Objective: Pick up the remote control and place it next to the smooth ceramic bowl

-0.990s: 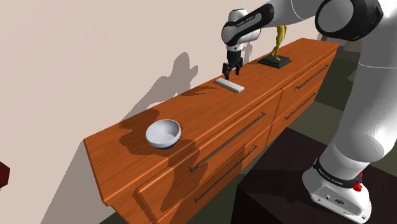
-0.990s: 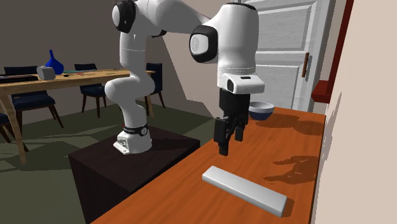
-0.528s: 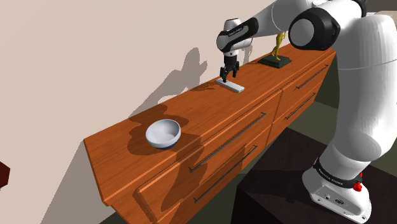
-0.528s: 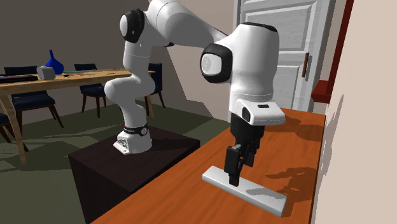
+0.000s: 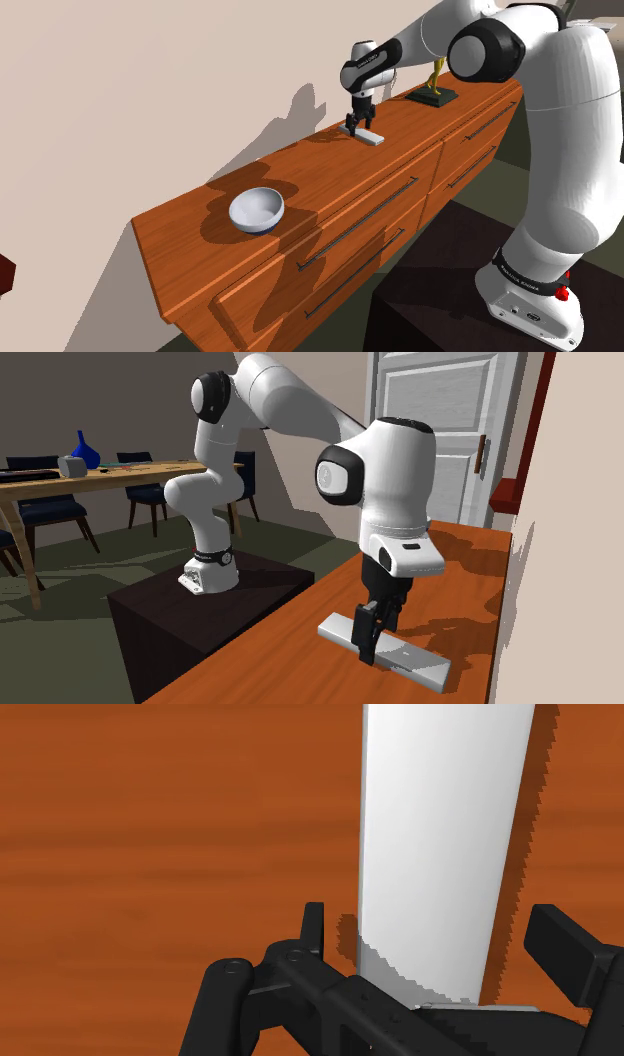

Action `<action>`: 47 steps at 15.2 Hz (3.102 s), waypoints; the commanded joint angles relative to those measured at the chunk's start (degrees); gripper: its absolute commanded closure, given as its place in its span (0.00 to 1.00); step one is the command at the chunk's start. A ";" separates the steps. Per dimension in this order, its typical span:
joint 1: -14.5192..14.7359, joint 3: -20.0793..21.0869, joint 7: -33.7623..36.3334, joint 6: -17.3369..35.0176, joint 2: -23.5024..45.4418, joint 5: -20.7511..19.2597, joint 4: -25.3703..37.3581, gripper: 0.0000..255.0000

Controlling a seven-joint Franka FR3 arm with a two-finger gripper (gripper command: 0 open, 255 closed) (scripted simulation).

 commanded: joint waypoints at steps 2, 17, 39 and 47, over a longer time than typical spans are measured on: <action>-0.01 0.02 0.00 0.09 0.13 0.03 0.07 0.00; 0.03 -0.07 0.08 -1.13 -0.54 -0.12 0.62 1.00; 0.05 -0.63 0.67 -15.94 -5.05 -1.18 11.00 1.00; 3.67 0.38 5.24 -16.18 -10.96 -2.56 5.44 1.00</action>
